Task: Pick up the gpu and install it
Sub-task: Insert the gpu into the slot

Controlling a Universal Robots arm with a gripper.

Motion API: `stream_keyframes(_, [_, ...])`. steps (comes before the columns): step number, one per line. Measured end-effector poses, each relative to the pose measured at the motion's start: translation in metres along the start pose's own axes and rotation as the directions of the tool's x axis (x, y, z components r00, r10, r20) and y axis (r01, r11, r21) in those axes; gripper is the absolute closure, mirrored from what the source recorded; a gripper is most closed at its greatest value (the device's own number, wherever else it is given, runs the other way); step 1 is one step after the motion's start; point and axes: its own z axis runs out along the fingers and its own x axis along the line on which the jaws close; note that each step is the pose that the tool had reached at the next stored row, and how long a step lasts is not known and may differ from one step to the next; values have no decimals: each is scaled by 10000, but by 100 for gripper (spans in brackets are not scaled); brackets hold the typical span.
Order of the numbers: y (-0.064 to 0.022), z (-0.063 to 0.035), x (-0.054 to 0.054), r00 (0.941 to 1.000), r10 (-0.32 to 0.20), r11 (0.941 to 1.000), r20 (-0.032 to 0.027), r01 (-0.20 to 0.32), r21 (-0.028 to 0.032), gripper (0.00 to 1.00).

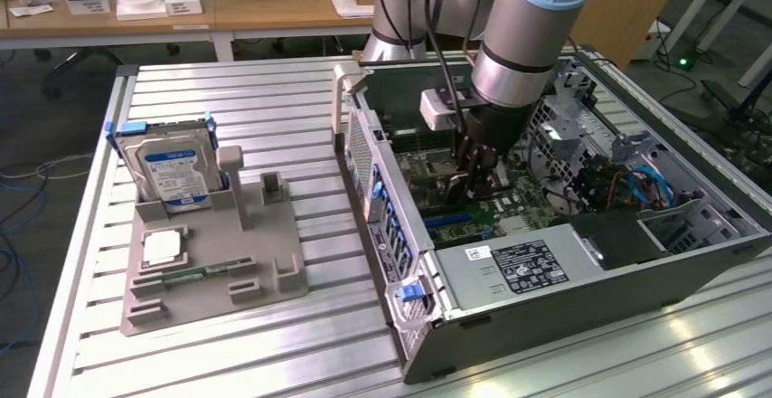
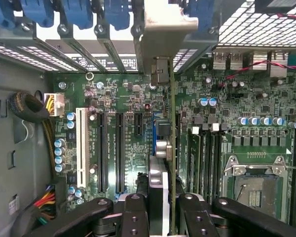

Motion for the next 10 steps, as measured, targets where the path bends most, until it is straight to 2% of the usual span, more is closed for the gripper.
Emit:
stream_keyframes(2, [10,9,1,10000,-9,10000,-1,9,14,71])
stream_keyframes(5, [14,24,1,10000,-37,10000,0,37,77,71])
stream_keyframes(10, [46,28,13,10000,-49,9999,2,49,90,71])
